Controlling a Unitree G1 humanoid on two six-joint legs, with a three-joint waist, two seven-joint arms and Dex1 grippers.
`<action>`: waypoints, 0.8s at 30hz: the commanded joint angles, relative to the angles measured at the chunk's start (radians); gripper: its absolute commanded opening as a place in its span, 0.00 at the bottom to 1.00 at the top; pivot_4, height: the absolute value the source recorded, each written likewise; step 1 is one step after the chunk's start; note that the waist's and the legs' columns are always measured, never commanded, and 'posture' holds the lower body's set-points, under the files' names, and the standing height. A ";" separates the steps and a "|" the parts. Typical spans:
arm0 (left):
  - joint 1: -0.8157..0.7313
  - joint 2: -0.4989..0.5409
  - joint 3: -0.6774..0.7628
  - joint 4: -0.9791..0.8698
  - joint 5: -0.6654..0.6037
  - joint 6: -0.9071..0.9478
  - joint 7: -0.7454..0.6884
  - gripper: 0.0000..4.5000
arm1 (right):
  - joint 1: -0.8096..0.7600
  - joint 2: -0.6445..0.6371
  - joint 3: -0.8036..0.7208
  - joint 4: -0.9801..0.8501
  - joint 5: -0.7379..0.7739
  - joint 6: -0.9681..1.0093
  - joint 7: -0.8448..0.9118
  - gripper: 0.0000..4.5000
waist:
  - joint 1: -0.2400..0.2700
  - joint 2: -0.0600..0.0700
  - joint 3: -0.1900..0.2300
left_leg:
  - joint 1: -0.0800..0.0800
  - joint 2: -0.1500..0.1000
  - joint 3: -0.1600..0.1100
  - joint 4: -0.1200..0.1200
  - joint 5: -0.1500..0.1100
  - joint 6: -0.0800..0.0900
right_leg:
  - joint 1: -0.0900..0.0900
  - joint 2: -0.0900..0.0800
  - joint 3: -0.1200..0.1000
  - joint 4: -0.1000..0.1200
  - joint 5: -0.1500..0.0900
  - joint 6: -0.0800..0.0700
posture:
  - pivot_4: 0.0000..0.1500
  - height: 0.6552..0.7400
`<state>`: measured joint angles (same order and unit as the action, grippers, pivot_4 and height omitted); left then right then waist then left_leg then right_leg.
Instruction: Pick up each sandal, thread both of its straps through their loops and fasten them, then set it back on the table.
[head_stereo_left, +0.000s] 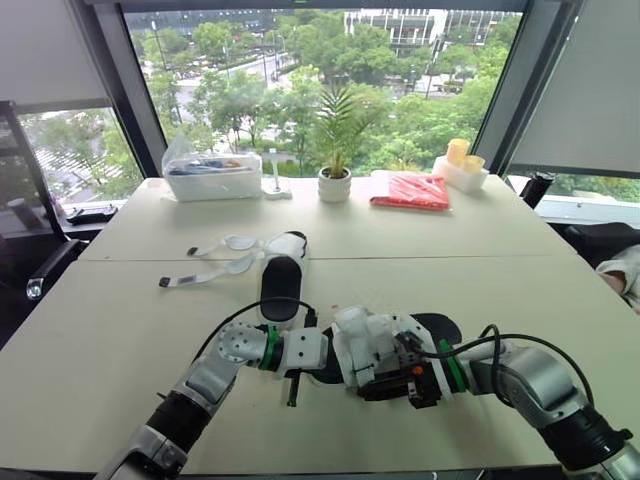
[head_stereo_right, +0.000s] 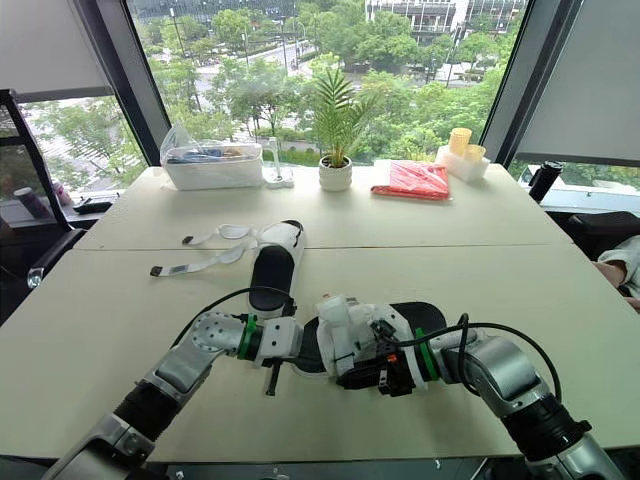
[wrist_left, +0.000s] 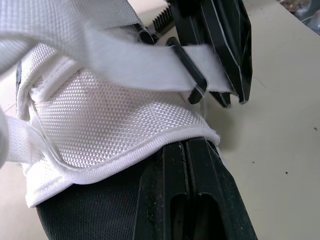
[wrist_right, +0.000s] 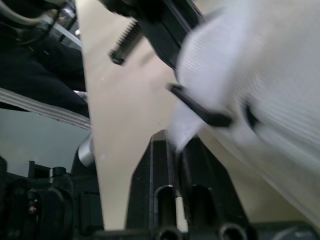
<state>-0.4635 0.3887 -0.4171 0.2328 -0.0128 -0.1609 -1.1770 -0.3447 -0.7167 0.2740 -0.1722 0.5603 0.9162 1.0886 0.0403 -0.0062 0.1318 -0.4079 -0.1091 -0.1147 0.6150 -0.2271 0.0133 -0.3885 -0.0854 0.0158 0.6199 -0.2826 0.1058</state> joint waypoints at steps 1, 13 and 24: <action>0.060 0.017 -0.094 0.059 0.065 0.052 -0.040 0.00 | 0.020 -0.026 0.020 -0.037 -0.004 0.015 0.018 0.02 | 0.000 0.000 0.000 | 0.000 0.000 0.000 0.000 0.000 0.000 | 0.000 0.000 0.000 0.000 0.000 0.000 | 1.00 1.00; 0.071 0.033 -0.124 0.044 0.089 0.045 -0.060 0.00 | 0.222 -0.246 -0.003 -0.252 0.046 0.027 0.107 0.02 | 0.004 0.000 0.000 | -0.001 0.000 0.000 0.000 0.000 0.000 | 0.000 0.000 0.000 -0.002 0.000 0.000 | 1.00 1.00; 0.042 0.039 -0.150 0.111 0.120 0.007 -0.051 0.00 | 0.197 -0.326 -0.218 -0.420 0.200 0.084 0.093 0.02 | 0.012 0.000 0.000 | -0.001 -0.001 0.000 0.000 -0.001 0.002 | 0.001 -0.001 0.000 -0.005 0.000 0.001 | 1.00 1.00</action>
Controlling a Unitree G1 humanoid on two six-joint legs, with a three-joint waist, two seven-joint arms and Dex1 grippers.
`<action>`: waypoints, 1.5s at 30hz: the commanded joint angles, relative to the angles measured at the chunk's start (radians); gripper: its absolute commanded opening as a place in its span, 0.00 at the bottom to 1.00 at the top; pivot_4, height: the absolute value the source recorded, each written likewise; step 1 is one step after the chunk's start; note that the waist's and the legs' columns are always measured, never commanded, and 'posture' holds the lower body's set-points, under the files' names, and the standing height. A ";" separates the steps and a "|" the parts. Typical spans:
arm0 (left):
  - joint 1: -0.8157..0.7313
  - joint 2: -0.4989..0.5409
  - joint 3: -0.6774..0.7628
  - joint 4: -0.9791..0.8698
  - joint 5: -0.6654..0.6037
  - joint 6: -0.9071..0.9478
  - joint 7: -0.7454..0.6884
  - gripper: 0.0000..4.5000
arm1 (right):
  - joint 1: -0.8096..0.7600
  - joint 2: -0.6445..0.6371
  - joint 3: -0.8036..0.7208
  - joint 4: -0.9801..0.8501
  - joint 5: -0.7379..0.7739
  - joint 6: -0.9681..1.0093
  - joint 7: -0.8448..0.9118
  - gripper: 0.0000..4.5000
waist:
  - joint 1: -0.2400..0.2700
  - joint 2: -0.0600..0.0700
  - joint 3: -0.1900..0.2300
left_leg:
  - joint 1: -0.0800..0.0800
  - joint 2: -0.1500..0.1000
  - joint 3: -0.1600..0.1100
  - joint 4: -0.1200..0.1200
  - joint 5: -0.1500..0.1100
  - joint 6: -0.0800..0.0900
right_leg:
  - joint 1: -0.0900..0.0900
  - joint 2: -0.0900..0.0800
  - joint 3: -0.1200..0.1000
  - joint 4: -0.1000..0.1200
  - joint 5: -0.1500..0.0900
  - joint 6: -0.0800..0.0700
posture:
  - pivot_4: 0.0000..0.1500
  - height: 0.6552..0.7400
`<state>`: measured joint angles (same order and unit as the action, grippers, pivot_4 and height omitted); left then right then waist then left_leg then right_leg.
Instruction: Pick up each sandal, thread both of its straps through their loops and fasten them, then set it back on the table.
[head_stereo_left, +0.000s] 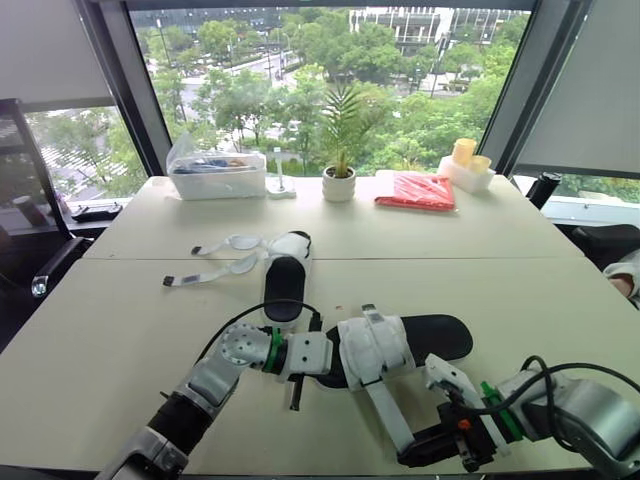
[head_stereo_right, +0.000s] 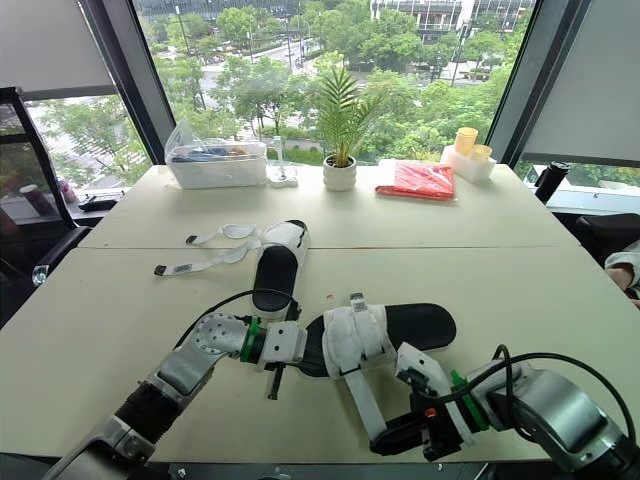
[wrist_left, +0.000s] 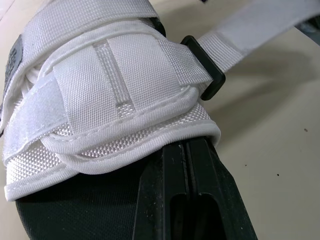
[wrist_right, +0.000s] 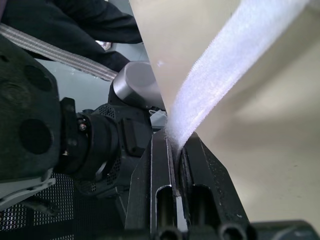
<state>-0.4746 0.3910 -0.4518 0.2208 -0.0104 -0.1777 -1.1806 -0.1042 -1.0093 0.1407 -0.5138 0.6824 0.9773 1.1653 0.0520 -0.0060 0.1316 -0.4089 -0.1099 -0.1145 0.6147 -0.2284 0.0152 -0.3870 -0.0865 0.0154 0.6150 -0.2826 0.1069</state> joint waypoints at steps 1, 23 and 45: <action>0.049 0.038 -0.118 0.133 0.121 0.016 -0.048 0.00 | -0.072 -0.040 -0.110 -0.092 0.102 0.031 0.018 0.02 | 0.001 0.000 0.000 | 0.000 0.000 0.000 0.000 0.000 0.000 | 0.000 0.000 0.000 0.000 0.000 0.000 | 1.00 1.00; 0.014 0.057 -0.165 0.188 0.139 -0.032 -0.071 0.00 | -0.875 0.286 0.210 0.698 -0.293 -0.345 0.135 0.02 | -0.016 0.000 0.002 | 0.001 0.000 0.001 0.001 0.001 -0.002 | -0.004 0.001 0.002 0.009 0.001 0.001 | 1.00 1.00; 0.037 0.071 -0.156 0.156 0.131 -0.015 -0.044 0.00 | -0.893 0.484 0.252 0.993 -0.584 -0.520 -0.004 0.65 | -0.037 0.005 -0.005 | 0.012 0.002 0.001 0.000 0.003 -0.007 | 0.002 0.005 0.005 0.016 0.000 -0.003 | 1.00 1.00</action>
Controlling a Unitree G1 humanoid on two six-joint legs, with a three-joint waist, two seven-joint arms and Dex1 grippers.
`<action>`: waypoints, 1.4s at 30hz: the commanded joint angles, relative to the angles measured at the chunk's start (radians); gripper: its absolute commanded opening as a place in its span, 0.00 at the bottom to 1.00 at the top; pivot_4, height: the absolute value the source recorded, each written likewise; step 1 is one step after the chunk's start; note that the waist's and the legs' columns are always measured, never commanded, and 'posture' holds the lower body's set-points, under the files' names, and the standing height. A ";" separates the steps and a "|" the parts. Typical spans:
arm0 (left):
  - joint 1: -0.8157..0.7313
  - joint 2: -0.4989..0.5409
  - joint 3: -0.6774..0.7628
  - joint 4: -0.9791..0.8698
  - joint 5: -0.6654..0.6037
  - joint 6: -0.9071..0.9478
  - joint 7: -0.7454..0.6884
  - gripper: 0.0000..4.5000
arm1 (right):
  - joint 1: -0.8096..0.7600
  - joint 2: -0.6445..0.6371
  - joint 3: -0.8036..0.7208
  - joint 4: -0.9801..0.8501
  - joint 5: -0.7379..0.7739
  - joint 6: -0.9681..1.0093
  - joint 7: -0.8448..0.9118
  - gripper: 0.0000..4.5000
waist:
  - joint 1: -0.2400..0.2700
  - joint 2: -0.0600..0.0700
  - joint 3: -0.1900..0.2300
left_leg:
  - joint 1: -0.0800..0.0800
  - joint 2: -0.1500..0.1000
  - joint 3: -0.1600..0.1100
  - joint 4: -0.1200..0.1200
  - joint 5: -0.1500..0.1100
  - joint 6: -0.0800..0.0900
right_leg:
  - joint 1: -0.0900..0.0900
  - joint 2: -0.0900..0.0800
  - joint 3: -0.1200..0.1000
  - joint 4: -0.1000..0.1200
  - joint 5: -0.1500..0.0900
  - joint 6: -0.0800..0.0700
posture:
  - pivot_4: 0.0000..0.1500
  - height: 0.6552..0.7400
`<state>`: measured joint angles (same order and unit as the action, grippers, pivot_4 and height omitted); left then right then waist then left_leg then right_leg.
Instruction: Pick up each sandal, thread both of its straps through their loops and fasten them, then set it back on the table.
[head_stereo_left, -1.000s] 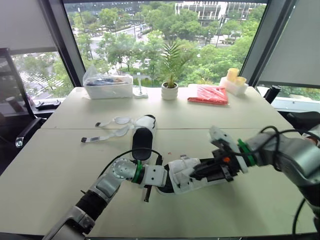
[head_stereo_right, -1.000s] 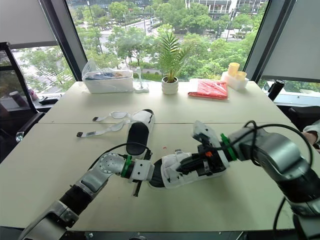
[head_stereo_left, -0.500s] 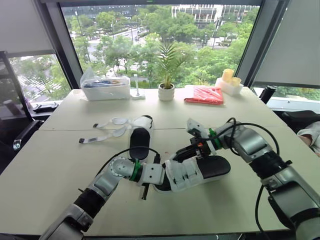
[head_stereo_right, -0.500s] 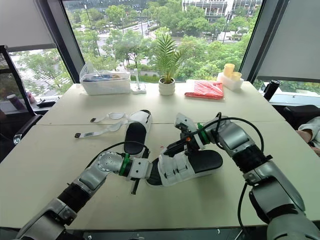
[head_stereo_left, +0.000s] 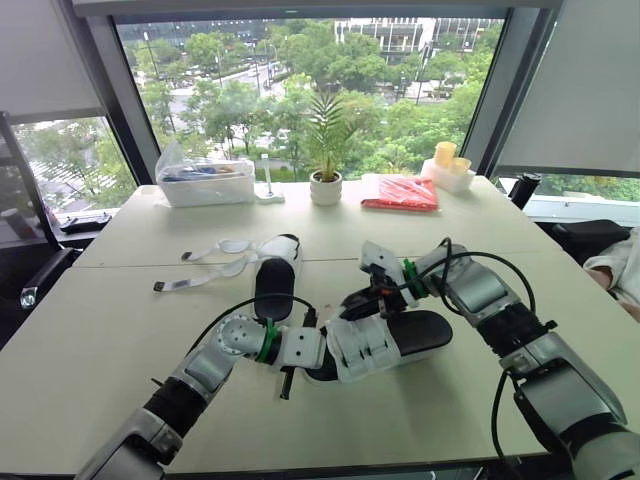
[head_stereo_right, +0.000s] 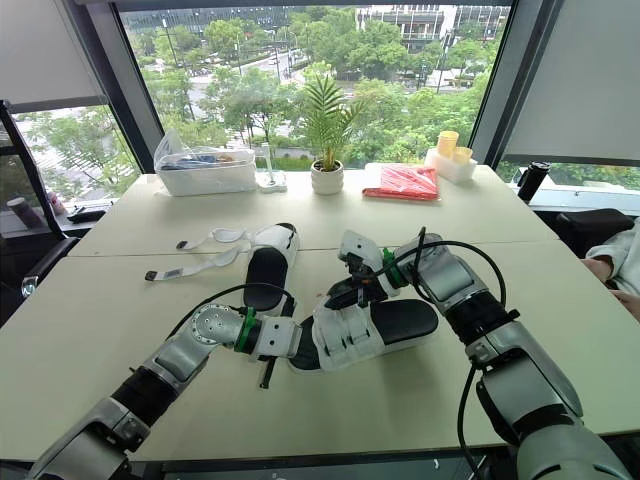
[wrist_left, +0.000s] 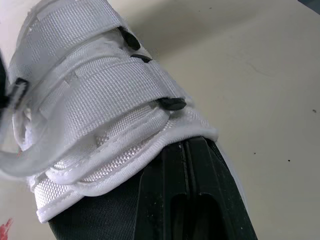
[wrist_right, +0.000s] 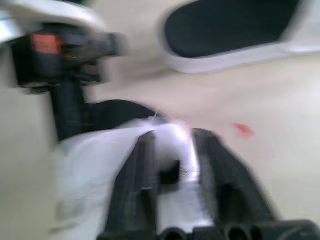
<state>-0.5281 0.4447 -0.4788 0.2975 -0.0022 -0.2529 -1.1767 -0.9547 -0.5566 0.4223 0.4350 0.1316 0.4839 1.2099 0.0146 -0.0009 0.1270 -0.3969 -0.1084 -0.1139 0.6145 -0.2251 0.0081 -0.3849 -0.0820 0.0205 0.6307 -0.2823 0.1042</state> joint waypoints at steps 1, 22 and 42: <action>0.093 0.019 -0.128 0.075 0.122 0.063 -0.047 0.00 | -0.055 0.045 -0.037 0.069 -0.037 -0.023 -0.058 0.75 | 0.001 0.001 -0.001 | 0.000 0.000 0.000 -0.001 0.000 0.001 | 0.000 0.000 0.000 0.000 0.001 0.001 | 1.00 1.00; 0.107 0.019 -0.127 0.045 0.119 0.079 -0.041 0.00 | -0.143 0.064 -0.198 0.148 0.050 0.187 0.041 0.99 | 0.000 0.003 0.000 | -0.001 -0.001 0.000 -0.003 0.000 0.001 | -0.002 -0.001 0.000 -0.001 0.001 0.002 | 1.00 1.00; 0.118 0.031 -0.122 0.021 0.116 0.092 -0.038 0.00 | -0.041 0.160 -0.154 0.165 0.054 0.259 0.095 0.82 | -0.001 0.005 -0.001 | -0.002 -0.001 0.000 -0.003 0.000 0.001 | -0.003 -0.001 0.001 -0.001 0.001 0.002 | 1.00 1.00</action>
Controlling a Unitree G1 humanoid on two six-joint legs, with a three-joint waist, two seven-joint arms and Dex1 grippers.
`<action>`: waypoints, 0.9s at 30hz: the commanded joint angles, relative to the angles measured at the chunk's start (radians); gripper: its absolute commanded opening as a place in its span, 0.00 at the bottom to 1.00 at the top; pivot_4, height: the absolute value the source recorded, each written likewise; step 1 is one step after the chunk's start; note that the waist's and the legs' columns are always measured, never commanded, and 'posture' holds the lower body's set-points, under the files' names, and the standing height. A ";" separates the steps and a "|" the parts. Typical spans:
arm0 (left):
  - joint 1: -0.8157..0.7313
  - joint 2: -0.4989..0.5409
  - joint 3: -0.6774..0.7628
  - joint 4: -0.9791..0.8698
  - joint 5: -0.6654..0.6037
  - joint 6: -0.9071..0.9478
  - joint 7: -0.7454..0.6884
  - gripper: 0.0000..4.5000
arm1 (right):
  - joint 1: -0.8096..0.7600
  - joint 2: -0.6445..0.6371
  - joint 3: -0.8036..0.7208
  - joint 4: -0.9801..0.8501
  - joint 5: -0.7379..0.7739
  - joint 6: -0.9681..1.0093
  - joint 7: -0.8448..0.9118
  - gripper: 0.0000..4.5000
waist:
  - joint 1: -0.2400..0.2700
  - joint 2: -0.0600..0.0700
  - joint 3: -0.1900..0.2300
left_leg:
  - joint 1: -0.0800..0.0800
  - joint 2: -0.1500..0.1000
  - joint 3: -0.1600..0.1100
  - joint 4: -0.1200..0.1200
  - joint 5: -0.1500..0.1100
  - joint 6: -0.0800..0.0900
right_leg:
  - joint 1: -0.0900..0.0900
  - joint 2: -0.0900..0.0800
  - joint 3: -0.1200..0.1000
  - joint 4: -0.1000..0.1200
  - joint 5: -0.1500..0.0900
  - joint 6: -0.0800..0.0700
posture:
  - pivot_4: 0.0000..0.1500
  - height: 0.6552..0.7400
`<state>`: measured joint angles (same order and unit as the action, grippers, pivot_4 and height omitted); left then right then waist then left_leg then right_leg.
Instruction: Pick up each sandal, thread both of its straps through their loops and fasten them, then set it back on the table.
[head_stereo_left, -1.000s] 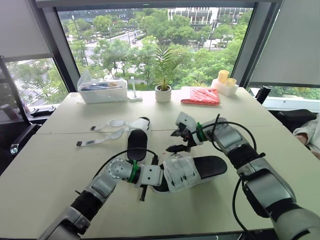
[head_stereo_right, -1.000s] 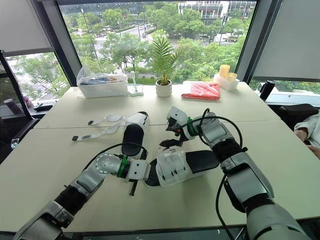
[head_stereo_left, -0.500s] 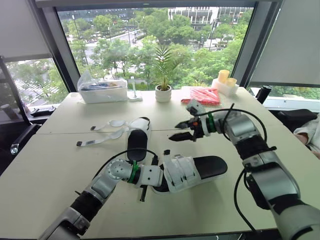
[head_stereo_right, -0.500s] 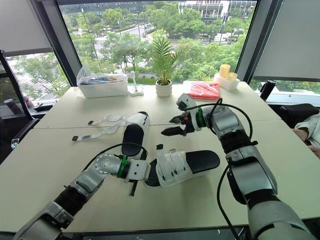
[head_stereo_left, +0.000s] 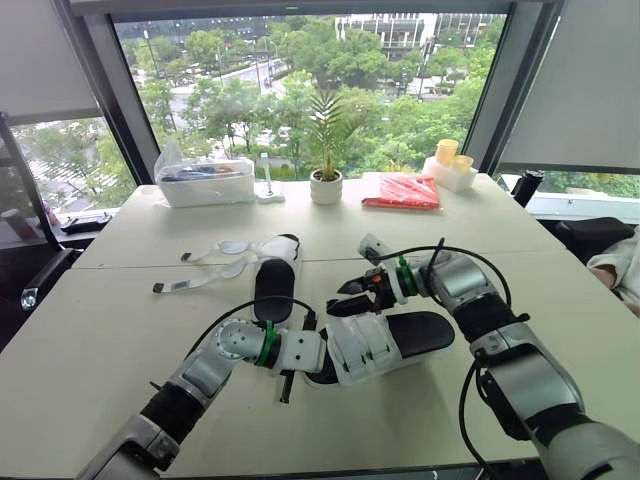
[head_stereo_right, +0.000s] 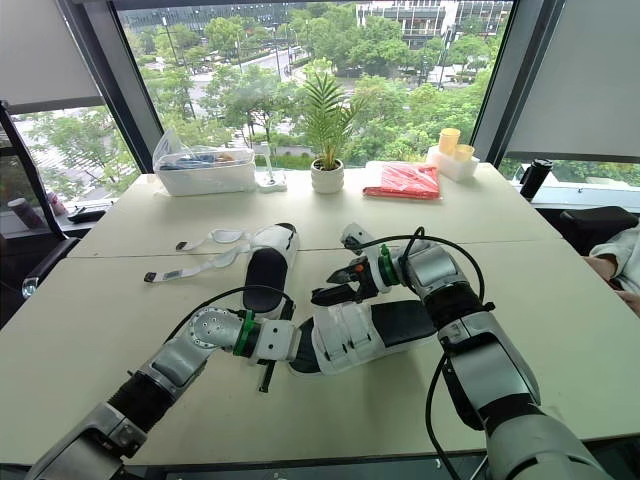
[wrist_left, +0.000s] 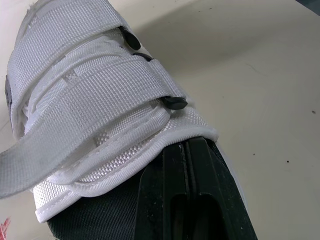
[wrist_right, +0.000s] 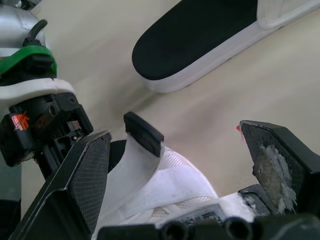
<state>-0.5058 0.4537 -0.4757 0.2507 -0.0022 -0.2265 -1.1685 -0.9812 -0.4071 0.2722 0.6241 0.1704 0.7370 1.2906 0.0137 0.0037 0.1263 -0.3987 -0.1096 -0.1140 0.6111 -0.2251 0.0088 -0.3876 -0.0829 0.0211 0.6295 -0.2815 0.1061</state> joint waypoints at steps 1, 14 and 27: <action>0.097 0.023 -0.125 0.066 0.116 0.067 -0.046 0.00 | -0.014 0.011 -0.004 -0.025 0.016 0.008 0.017 0.71 | 0.000 0.000 0.000 | 0.000 0.000 0.000 0.000 0.000 0.000 | 0.000 0.000 0.000 0.000 0.000 0.000 | 1.00 1.00; 0.107 0.032 -0.128 0.035 0.110 0.085 -0.044 0.00 | -0.060 -0.020 -0.085 -0.119 0.133 0.172 0.086 0.01 | -0.001 0.000 0.000 | -0.002 0.000 0.000 -0.001 0.000 0.000 | -0.002 0.000 0.000 0.000 0.000 0.000 | 1.00 1.00; 0.119 0.037 -0.144 0.007 0.102 0.092 -0.063 0.00 | -0.115 -0.065 -0.127 -0.132 0.192 0.198 0.023 0.01 | -0.002 0.000 0.000 | -0.008 0.001 0.000 0.000 0.000 0.000 | -0.008 0.000 0.000 0.000 0.000 0.000 | 1.00 1.00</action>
<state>-0.4843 0.4730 -0.4739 0.1900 -0.0022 -0.1848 -1.1526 -1.0168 -0.4642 0.2022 0.4917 0.3588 1.0101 1.3372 0.0114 0.0042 0.1265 -0.4066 -0.1090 -0.1140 0.6113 -0.2251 0.0089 -0.3959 -0.0829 0.0211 0.6299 -0.2814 0.1062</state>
